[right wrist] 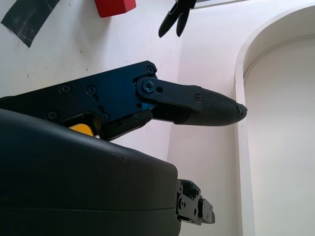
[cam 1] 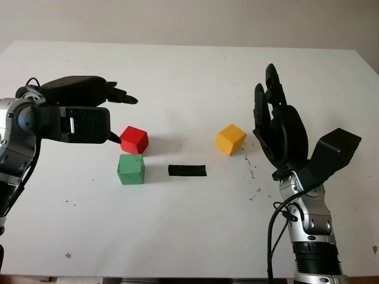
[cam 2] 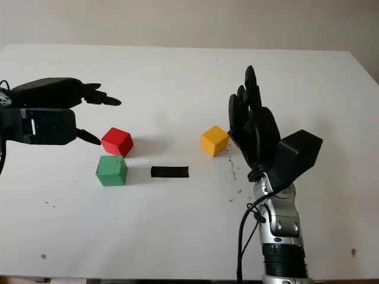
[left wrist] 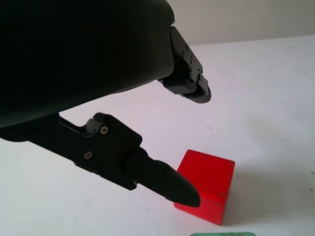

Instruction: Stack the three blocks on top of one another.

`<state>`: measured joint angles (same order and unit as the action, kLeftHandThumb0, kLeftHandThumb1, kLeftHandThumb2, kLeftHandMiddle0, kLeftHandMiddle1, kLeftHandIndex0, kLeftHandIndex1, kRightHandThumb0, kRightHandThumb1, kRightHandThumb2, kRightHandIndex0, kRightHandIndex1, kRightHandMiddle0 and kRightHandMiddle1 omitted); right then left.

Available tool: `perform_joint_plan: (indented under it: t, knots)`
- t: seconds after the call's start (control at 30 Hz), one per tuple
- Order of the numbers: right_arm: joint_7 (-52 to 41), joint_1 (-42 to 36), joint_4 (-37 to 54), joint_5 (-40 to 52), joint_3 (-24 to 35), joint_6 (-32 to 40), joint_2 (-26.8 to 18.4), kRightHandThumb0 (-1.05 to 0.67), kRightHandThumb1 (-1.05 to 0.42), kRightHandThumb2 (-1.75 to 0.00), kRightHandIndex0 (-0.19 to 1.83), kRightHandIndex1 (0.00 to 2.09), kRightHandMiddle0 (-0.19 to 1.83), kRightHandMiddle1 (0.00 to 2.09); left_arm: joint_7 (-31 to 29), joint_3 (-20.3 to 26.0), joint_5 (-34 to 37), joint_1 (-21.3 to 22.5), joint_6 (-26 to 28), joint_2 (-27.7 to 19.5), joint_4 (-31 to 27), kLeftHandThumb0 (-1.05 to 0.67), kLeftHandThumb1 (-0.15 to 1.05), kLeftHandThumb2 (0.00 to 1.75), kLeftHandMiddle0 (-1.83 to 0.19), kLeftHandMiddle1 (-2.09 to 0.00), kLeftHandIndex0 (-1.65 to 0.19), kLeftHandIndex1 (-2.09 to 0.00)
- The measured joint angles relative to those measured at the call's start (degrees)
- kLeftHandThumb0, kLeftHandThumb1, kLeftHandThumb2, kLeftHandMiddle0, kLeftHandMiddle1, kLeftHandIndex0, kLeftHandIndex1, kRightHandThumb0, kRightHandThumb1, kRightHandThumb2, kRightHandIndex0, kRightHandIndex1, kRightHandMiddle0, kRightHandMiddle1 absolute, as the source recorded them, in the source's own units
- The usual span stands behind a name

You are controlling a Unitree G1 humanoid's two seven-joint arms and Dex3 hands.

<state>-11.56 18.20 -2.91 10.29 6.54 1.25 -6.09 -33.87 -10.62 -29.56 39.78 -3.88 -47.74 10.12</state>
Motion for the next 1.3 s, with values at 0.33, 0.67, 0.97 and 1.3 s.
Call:
perform_joint_plan:
  t: [0.33,0.67,0.97,1.3]
  knots:
    - [0.3,0.0,0.0,0.0,0.0,0.0,0.0,-0.70,-1.05,-0.57,-0.19,0.00,-0.19,0.00,2.0,-0.4,-1.1,-0.1,-4.2,1.0,2.0,-0.61,0.83,0.06,-0.09,-0.06,-0.46,-0.08]
    - [0.3,-0.2,0.2,0.2,0.0,0.0,0.0,-0.71,-1.05,-0.56,-0.19,0.00,-0.19,0.00,4.3,-1.8,-4.5,-0.3,-7.2,1.3,3.3,-0.60,0.82,0.05,-0.12,-0.06,-0.52,-0.09]
    - [0.2,-0.2,0.2,0.5,0.0,0.1,0.0,-0.71,-1.05,-0.57,-0.19,0.00,-0.19,0.00,4.8,-2.3,-6.2,-0.4,-8.6,1.3,3.9,-0.60,0.82,0.05,-0.13,-0.06,-0.54,-0.09]
    - [-0.3,-0.3,0.2,0.9,0.0,0.1,0.0,-0.71,-1.05,-0.56,-0.19,0.00,-0.19,0.00,9.6,-3.2,-10.3,-1.2,-10.3,1.4,4.7,-0.61,0.82,0.06,-0.16,-0.06,-0.54,-0.08]
